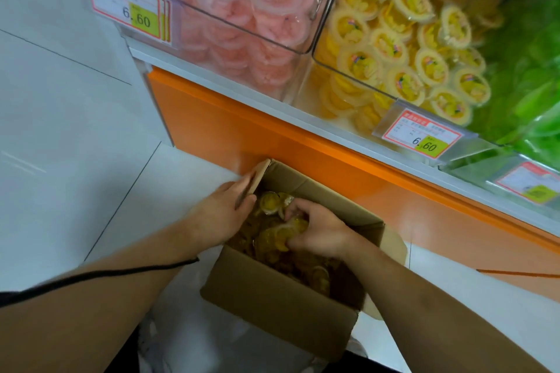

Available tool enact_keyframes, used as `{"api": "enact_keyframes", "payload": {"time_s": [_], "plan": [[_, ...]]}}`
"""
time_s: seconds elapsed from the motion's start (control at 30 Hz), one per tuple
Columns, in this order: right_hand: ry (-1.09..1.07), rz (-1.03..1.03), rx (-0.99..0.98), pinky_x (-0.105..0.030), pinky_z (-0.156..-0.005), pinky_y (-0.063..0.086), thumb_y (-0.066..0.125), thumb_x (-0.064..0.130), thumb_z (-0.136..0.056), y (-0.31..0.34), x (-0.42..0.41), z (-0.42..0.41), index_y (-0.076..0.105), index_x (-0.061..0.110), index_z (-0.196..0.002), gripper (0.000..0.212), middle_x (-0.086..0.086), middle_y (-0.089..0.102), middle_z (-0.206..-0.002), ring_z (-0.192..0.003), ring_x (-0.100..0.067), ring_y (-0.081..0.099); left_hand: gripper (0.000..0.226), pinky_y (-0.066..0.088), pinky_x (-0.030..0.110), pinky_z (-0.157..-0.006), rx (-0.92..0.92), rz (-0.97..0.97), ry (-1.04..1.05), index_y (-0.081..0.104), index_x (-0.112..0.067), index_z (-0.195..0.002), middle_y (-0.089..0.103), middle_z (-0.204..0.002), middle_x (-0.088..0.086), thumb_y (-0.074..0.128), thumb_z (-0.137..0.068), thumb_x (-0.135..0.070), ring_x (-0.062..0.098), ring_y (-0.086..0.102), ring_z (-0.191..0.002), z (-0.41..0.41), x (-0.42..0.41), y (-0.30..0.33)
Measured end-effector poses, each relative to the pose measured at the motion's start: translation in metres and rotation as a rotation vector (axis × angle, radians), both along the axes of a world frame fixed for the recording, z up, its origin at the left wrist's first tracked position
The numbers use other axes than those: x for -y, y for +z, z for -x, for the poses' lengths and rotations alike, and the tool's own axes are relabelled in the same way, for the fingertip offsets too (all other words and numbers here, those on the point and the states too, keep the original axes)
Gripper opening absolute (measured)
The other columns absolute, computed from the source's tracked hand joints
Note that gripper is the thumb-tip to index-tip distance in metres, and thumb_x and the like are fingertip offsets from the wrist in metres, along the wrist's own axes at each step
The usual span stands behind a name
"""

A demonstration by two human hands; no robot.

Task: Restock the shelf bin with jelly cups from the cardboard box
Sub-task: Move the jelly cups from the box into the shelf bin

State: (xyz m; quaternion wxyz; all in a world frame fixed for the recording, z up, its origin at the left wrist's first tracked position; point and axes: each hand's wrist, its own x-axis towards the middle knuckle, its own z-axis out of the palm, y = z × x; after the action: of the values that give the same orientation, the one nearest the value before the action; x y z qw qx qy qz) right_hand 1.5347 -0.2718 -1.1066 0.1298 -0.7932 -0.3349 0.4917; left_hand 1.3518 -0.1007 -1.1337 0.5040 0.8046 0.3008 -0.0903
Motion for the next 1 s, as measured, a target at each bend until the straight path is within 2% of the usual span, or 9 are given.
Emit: {"api": "enact_keyframes", "payload": {"time_s": [0.13, 0.23, 0.33, 0.43, 0.57, 0.63, 0.8, 0.9, 1.0], "plan": [[-0.026, -0.079, -0.007, -0.025, -0.064, 0.053, 0.087, 0.019, -0.074, 0.061, 0.004, -0.001, 0.063, 0.039, -0.103, 0.042, 0.006, 0.065, -0.109, -0.084, -0.013, 0.068, 0.059, 0.051, 0.049, -0.104, -0.2, -0.26, -0.083, 0.034, -0.035, -0.154, 0.049, -0.147, 0.002, 0.042, -0.101, -0.059, 0.029, 0.055, -0.125, -0.009, -0.008, 0.037], [-0.058, -0.163, 0.067, -0.031, -0.055, 0.053, 0.086, 0.018, -0.072, 0.112, 0.008, 0.003, 0.061, 0.037, -0.103, 0.045, 0.004, 0.064, -0.105, -0.073, -0.015, 0.067, 0.029, 0.053, 0.039, -0.094, -0.097, -0.275, -0.085, 0.066, -0.026, -0.123, 0.062, -0.126, -0.002, 0.052, -0.104, -0.043, 0.021, 0.062, -0.11, -0.021, -0.004, 0.088], [-0.083, -0.341, 0.178, -0.039, -0.065, 0.053, 0.087, 0.016, -0.072, 0.165, 0.011, 0.01, 0.059, 0.035, -0.106, 0.048, -0.001, 0.065, -0.099, -0.076, -0.018, 0.064, 0.034, 0.056, 0.034, -0.074, -0.071, 0.087, 0.008, 0.071, -0.021, -0.113, 0.076, -0.103, 0.002, 0.052, -0.105, -0.048, 0.027, 0.074, -0.088, -0.035, 0.011, 0.149], [-0.157, -0.575, 0.221, -0.028, -0.063, 0.052, 0.087, 0.008, -0.072, 0.211, 0.018, 0.022, 0.058, 0.026, -0.106, 0.048, -0.001, 0.066, -0.089, -0.069, -0.01, 0.058, 0.048, 0.06, 0.042, -0.073, 0.007, 0.663, 0.073, 0.069, -0.008, -0.12, 0.078, -0.106, 0.019, 0.053, -0.104, -0.05, 0.04, 0.076, -0.088, -0.04, 0.029, 0.211], [-0.143, -0.74, 0.367, -0.043, -0.087, 0.057, 0.088, 0.026, -0.069, 0.244, 0.029, 0.028, 0.055, 0.035, -0.113, 0.056, 0.011, 0.061, -0.107, -0.099, -0.014, 0.064, 0.035, 0.066, 0.038, -0.074, 0.15, 0.802, 0.071, 0.072, -0.003, -0.118, 0.076, -0.105, 0.023, 0.066, -0.095, -0.03, 0.04, 0.074, -0.095, -0.037, 0.033, 0.272], [-0.147, -0.79, 0.336, -0.045, -0.089, 0.056, 0.085, 0.025, -0.073, 0.258, 0.034, 0.026, 0.055, 0.035, -0.116, 0.054, 0.011, 0.06, -0.11, -0.101, -0.016, 0.063, 0.032, 0.066, 0.04, -0.078, 0.192, 0.842, 0.079, 0.074, 0.001, -0.114, 0.075, -0.106, 0.027, 0.071, -0.091, -0.021, 0.041, 0.074, -0.096, -0.035, 0.032, 0.292], [-0.246, -0.982, 0.243, -0.037, -0.077, 0.059, 0.073, -0.001, -0.091, 0.28, 0.031, 0.009, 0.065, 0.026, -0.106, 0.032, 0.009, 0.065, -0.102, -0.101, -0.014, 0.065, 0.032, 0.065, 0.039, -0.076, 0.313, 0.785, 0.141, 0.075, -0.003, -0.116, 0.077, -0.111, 0.019, 0.077, -0.085, -0.011, 0.039, 0.076, -0.098, -0.046, 0.032, 0.313], [-0.355, -0.98, 0.279, -0.038, -0.074, 0.059, 0.081, 0.001, -0.086, 0.283, 0.029, -0.012, 0.069, 0.027, -0.103, 0.033, 0.008, 0.07, -0.095, -0.097, -0.008, 0.068, 0.05, 0.066, 0.04, -0.076, 0.325, 0.582, 0.137, 0.074, -0.009, -0.119, 0.079, -0.097, 0.01, 0.086, -0.071, -0.015, 0.032, 0.078, -0.089, -0.065, 0.033, 0.317], [-0.434, -0.963, 0.385, -0.04, -0.08, 0.059, 0.085, 0.018, -0.085, 0.285, 0.034, -0.041, 0.07, 0.027, -0.098, 0.022, 0.007, 0.071, -0.092, -0.094, -0.013, 0.069, 0.048, 0.064, 0.03, -0.077, 0.374, 0.402, 0.115, 0.076, -0.017, -0.114, 0.079, -0.105, 0.006, 0.092, -0.07, -0.01, 0.019, 0.078, -0.094, -0.089, 0.032, 0.318]]}}
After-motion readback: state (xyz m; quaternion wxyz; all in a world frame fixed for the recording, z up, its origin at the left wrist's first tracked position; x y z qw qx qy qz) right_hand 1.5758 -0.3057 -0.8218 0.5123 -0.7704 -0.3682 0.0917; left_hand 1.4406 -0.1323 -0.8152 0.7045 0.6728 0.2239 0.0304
